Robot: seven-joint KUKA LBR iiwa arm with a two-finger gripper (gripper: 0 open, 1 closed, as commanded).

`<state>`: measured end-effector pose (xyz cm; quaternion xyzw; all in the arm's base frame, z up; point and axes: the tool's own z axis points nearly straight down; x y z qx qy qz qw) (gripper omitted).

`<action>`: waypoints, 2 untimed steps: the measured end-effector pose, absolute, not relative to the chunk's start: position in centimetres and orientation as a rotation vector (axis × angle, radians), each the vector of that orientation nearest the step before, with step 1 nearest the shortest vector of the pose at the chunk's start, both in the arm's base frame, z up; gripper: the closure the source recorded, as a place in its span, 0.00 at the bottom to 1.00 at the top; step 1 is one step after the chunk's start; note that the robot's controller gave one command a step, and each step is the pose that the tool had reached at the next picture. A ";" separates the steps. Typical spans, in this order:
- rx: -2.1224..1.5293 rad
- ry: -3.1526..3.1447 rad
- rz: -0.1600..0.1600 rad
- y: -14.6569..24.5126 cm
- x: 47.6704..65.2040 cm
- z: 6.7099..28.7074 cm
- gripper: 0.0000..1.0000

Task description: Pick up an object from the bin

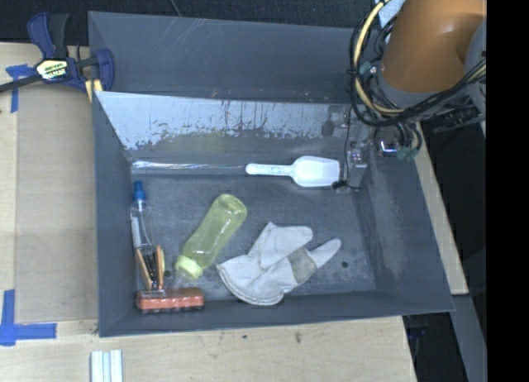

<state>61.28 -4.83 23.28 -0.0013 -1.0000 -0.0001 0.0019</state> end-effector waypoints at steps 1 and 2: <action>-0.003 -3.146 0.001 -4.8 61.4 23.8 0.00; 0.106 -3.149 0.002 -3.6 61.5 19.1 0.00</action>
Offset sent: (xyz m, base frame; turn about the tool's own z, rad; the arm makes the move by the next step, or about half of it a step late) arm 0.0008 0.0289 -0.1055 -0.1572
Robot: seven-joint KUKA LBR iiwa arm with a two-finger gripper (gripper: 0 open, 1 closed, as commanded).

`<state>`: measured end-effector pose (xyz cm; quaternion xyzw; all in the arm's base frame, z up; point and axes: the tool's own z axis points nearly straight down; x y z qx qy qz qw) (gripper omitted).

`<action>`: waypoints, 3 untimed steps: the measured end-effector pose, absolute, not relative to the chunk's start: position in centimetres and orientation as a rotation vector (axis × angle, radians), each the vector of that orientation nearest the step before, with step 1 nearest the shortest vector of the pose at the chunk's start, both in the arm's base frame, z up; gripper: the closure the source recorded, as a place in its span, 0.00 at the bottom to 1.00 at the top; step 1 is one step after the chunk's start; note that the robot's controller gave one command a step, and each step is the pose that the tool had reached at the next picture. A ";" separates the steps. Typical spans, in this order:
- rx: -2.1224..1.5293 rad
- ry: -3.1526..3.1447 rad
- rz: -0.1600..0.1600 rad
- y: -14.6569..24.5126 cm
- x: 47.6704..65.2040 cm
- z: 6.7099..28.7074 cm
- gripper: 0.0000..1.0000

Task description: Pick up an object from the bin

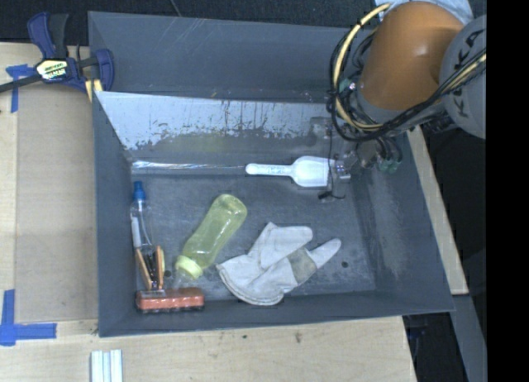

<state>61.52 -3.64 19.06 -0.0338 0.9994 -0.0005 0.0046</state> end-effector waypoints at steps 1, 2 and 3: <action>-0.124 3.131 -0.001 -3.6 61.6 12.4 0.00; -0.130 3.134 0.000 -3.3 61.2 7.9 1.00; -0.134 3.133 -0.001 -3.2 61.2 8.9 1.00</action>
Offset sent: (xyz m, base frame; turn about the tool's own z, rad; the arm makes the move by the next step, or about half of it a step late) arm -0.0068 0.0106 -0.0759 -0.0258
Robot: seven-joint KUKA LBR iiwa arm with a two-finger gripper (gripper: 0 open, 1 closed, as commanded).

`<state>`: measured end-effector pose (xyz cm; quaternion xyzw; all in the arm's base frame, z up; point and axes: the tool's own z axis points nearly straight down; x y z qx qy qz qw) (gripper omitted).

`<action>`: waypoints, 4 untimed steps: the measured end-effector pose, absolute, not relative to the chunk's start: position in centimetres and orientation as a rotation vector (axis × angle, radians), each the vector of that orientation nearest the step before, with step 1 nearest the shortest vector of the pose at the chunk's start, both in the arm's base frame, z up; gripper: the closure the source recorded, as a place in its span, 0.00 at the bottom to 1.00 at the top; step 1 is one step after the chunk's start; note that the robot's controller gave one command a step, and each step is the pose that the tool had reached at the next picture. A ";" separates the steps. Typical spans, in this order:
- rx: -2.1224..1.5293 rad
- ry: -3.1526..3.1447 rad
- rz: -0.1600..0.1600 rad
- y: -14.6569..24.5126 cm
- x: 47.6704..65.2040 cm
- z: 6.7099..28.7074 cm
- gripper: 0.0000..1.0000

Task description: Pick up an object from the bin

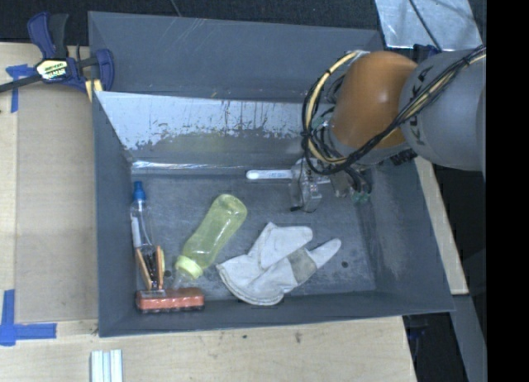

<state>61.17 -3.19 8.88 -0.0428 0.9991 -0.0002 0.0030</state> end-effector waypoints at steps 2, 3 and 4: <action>-0.182 3.133 0.003 2.3 58.5 11.4 0.00; -0.181 3.134 0.000 2.2 58.5 11.4 0.00; -0.249 3.130 -0.001 5.9 59.3 8.4 0.00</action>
Offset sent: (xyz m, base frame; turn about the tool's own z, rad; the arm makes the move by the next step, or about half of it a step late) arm -0.0274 0.0535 0.0247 -0.0298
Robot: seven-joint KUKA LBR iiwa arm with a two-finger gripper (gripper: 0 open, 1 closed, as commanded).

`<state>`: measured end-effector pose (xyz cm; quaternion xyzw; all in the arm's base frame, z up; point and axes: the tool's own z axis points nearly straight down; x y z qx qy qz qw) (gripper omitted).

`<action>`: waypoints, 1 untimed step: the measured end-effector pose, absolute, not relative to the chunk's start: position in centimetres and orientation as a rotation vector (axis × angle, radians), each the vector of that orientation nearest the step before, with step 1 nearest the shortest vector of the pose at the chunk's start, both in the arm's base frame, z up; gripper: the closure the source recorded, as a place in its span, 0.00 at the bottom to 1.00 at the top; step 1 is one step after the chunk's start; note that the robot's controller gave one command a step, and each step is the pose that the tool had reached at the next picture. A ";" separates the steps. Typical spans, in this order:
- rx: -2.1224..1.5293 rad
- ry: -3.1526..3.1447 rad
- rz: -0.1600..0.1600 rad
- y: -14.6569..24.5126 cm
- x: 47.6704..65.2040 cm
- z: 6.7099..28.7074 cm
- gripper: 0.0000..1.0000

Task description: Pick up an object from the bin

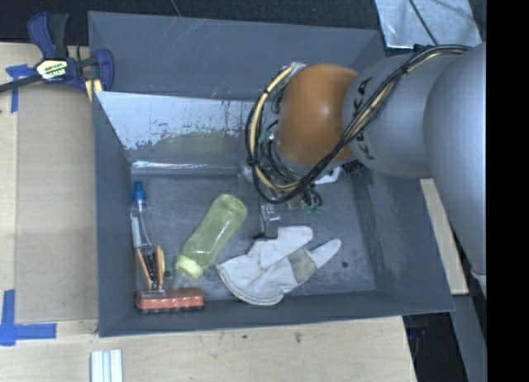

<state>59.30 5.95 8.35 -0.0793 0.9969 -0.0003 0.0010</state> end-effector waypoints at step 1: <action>-0.313 3.126 0.002 8.5 59.3 6.7 0.00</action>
Offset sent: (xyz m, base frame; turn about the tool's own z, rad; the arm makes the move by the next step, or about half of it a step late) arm -0.0249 0.0459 -0.0024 -0.1741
